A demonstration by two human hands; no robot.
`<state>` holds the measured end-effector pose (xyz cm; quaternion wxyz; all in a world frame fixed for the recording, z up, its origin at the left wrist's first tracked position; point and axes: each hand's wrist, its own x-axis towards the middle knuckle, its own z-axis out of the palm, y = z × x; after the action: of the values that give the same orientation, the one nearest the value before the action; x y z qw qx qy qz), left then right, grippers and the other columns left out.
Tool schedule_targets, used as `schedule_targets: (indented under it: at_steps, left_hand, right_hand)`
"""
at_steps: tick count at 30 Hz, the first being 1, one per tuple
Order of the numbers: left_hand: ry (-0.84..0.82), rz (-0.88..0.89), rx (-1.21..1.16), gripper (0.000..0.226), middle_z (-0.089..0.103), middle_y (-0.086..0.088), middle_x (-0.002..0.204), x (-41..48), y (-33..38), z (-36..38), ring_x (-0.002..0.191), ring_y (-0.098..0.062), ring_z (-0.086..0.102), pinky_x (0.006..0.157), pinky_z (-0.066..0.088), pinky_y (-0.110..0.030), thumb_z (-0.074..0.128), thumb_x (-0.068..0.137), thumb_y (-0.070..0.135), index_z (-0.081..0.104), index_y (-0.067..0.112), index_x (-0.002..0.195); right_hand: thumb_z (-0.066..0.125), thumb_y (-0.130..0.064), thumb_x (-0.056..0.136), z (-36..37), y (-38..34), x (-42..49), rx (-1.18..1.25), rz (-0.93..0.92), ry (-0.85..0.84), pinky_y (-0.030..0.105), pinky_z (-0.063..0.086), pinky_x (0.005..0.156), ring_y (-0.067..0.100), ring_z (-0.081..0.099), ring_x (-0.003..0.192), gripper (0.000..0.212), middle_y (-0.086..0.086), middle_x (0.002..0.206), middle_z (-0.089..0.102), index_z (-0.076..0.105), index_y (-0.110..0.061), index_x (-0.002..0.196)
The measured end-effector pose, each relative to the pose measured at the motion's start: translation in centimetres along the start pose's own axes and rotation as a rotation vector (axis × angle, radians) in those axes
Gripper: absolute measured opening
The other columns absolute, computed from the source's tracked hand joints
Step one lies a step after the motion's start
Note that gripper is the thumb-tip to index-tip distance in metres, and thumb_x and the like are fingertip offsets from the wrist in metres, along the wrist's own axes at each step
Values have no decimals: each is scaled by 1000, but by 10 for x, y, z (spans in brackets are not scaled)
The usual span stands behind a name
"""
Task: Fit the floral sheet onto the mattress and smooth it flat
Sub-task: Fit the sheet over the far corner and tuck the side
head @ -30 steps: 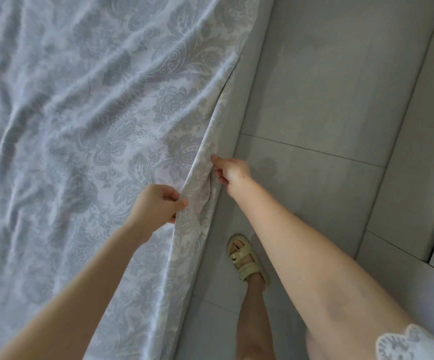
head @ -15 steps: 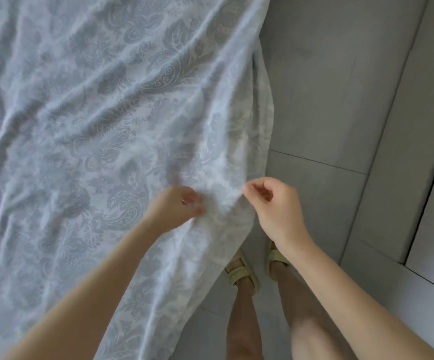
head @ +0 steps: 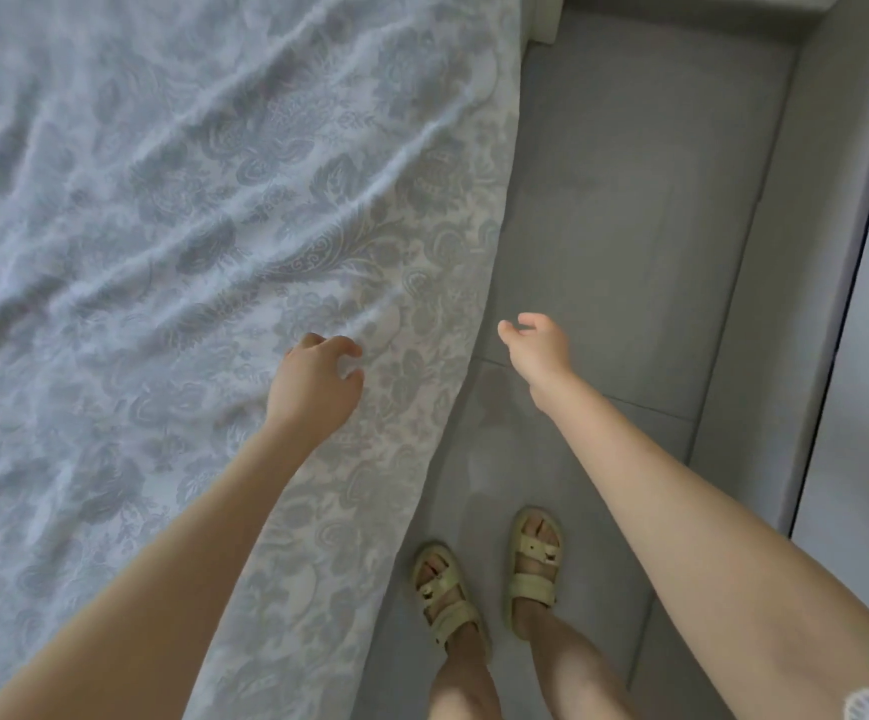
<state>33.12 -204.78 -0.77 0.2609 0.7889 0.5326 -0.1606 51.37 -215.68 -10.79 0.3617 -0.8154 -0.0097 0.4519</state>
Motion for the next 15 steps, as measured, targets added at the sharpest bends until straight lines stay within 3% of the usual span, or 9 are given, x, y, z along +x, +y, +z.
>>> schedule_targets:
  at_steps: [4, 6, 8, 10, 13, 15]
  left_hand:
    - [42, 50, -15, 29, 49, -9, 129, 27, 24, -20, 114, -31, 49, 90, 44, -37, 55, 91, 21, 60, 19, 119]
    - [64, 80, -12, 28, 50, -8, 128, 45, 38, -33, 114, -31, 50, 91, 45, -38, 54, 91, 21, 61, 19, 118]
    - [87, 111, 0, 28, 51, -8, 127, 68, 53, -48, 113, -32, 50, 90, 44, -37, 54, 92, 21, 61, 19, 118]
    - [101, 135, -9, 27, 52, -7, 127, 95, 70, -63, 112, -31, 51, 88, 43, -35, 53, 92, 20, 61, 18, 118]
    - [99, 184, -35, 26, 53, -3, 129, 141, 97, -84, 114, -27, 51, 91, 43, -34, 53, 92, 22, 62, 19, 117]
    - [98, 227, -39, 27, 52, -1, 132, 174, 115, -98, 115, -25, 51, 90, 42, -31, 52, 93, 25, 61, 21, 118]
  right_hand:
    - [56, -34, 91, -9, -37, 22, 133, 30, 4, 34, 47, 78, 20, 54, 88, 28, 8, 100, 59, 60, -15, 111]
    - [53, -35, 94, -14, -61, 33, 205, 89, -35, 41, 48, 93, 26, 58, 98, 49, 26, 116, 57, 50, -1, 128]
    - [50, -40, 95, -19, -83, 47, 267, 162, -91, 45, 40, 106, 33, 50, 125, 63, 19, 141, 45, 33, -6, 145]
    - [51, -47, 94, -22, -106, 67, 378, 209, -157, 42, 34, 111, 29, 38, 135, 73, 8, 152, 32, 20, -13, 150]
    - [58, -50, 88, -21, -148, 103, 474, 243, -153, 39, 31, 108, 23, 32, 138, 82, 3, 153, 29, 18, -14, 150]
    - [63, -37, 88, -16, -178, 133, 553, 192, -110, 34, 44, 91, 23, 46, 127, 66, 1, 140, 46, 35, -9, 141]
